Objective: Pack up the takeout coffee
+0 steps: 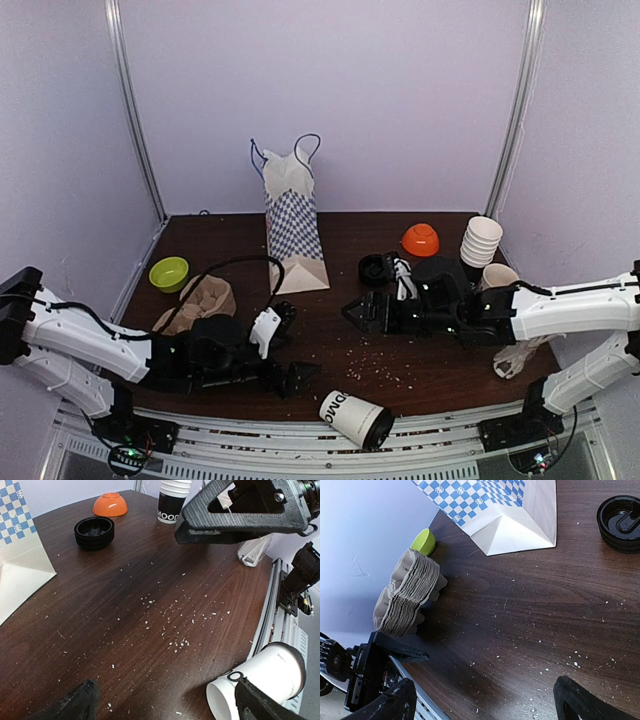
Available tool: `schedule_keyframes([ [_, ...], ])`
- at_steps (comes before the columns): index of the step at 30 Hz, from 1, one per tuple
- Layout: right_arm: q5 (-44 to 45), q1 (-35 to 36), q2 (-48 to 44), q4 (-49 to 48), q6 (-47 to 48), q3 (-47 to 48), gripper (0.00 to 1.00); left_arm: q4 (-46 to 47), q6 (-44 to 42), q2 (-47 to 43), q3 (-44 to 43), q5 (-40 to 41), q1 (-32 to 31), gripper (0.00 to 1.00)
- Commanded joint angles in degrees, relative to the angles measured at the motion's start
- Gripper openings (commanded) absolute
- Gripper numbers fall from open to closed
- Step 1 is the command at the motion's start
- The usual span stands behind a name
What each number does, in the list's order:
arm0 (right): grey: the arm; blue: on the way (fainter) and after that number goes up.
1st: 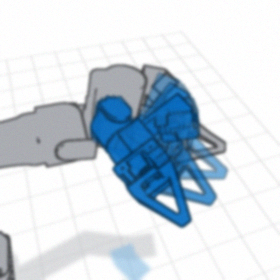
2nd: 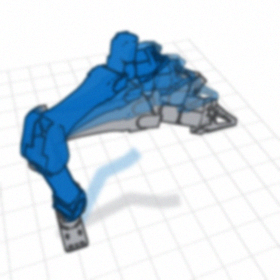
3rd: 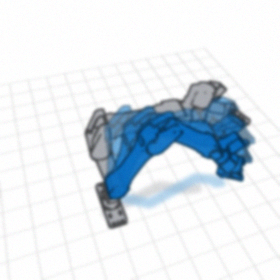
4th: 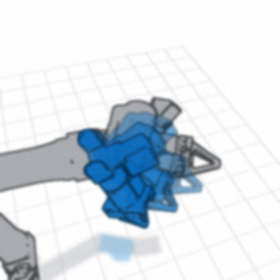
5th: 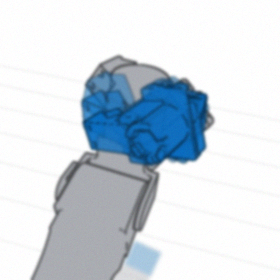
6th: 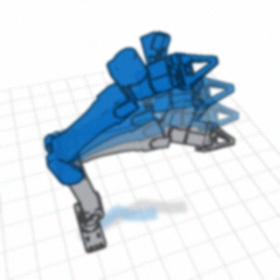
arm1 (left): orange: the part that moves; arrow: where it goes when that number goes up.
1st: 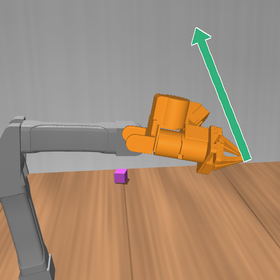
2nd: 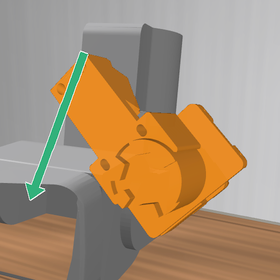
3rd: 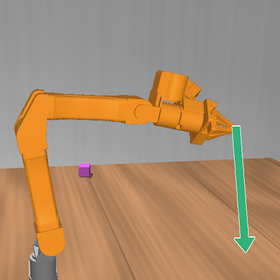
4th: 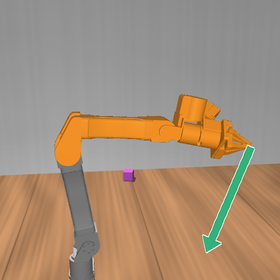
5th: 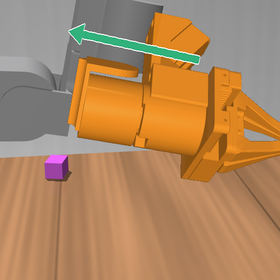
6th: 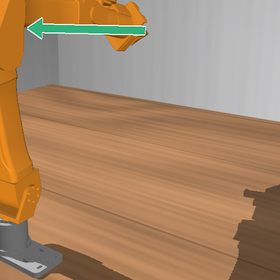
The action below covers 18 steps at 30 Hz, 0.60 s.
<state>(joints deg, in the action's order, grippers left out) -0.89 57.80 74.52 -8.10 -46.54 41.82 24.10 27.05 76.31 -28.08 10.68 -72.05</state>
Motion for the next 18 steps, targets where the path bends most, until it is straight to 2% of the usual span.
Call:
schedule_keyframes([
  [1,0.22,-0.47,-1.93,3.97,0.64,0.05,0.98,-2.86,-2.88,-0.14,-3.36,-1.04,0.24,0.98],
  [7,-12.31,-0.16,-10.78,14.19,5.46,-4.31,0.95,-6.14,-5.43,-3.22,-3.41,-4.96,-0.54,0.98],
  [11,-18.75,0.22,-21.03,20.26,2.56,-10.12,0.95,-10.36,-13.19,-5.00,-4.59,-5.12,-5.01,0.98],
  [15,-17.64,0.34,-28.60,22.00,-1.35,-14.45,0.95,-16.85,-25.56,-3.80,-8.22,-2.42,-10.65,0.98],
  [18,-16.17,0.30,-30.76,22.46,-2.06,-15.19,0.95,-23.34,-33.27,-1.08,-11.92,-1.43,-13.16,0.98],
])
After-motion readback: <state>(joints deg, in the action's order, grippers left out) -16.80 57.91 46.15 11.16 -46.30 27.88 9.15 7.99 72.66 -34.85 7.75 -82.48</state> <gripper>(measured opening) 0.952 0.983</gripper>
